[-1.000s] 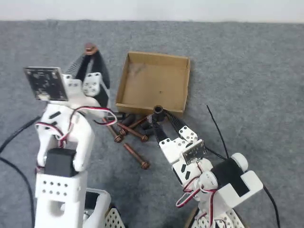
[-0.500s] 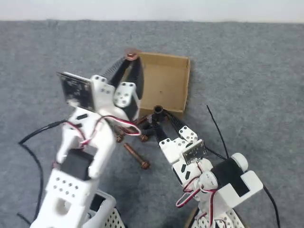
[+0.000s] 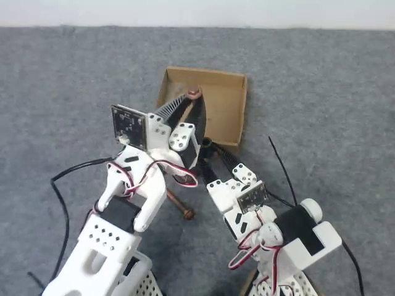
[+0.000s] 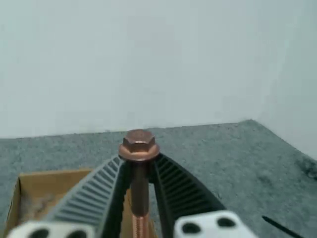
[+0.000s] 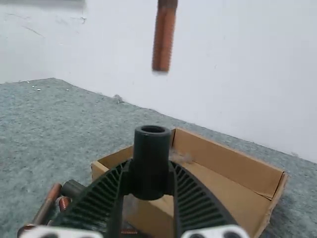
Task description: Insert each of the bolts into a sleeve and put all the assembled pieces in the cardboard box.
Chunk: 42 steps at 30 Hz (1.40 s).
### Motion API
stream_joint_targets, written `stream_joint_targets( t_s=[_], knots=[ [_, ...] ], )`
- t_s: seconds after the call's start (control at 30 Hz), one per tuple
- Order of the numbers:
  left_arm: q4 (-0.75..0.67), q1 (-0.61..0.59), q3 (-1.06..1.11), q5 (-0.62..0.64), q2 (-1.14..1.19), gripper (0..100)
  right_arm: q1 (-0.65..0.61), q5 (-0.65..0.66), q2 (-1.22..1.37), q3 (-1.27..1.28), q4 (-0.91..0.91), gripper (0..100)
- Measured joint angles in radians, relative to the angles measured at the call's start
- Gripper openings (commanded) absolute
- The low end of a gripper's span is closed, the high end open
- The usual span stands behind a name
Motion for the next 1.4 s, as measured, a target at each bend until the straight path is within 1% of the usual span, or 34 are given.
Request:
stream_joint_targets(
  t_s=[0.13, 0.37, 0.5, 1.17, 1.27, 1.4],
  knots=[
    [0.0, 0.008, 0.017, 0.009, 0.0, 1, 0.0, 0.0, 0.0, 0.0, 0.0, 0.7],
    [0.0, 0.092, 0.028, 0.011, 0.0, 1, 0.0, 0.0, 0.0, 0.0, 0.0, 0.7],
    [0.0, 0.095, 0.054, 0.017, 0.0, 1, 0.015, 0.0, 0.0, 0.0, 0.0, 0.7],
    [-0.006, 0.095, 0.054, 0.017, 0.0, 1, 0.021, 0.0, 0.0, 0.0, 0.0, 0.7],
    [-0.051, 0.095, 0.054, 0.017, 0.0, 1, 0.021, 0.0, 0.0, 0.0, 0.0, 0.7],
    [-0.061, 0.095, 0.054, 0.015, -0.002, 1, 0.021, 0.0, 0.0, 0.0, 0.0, 0.7]
  ],
)
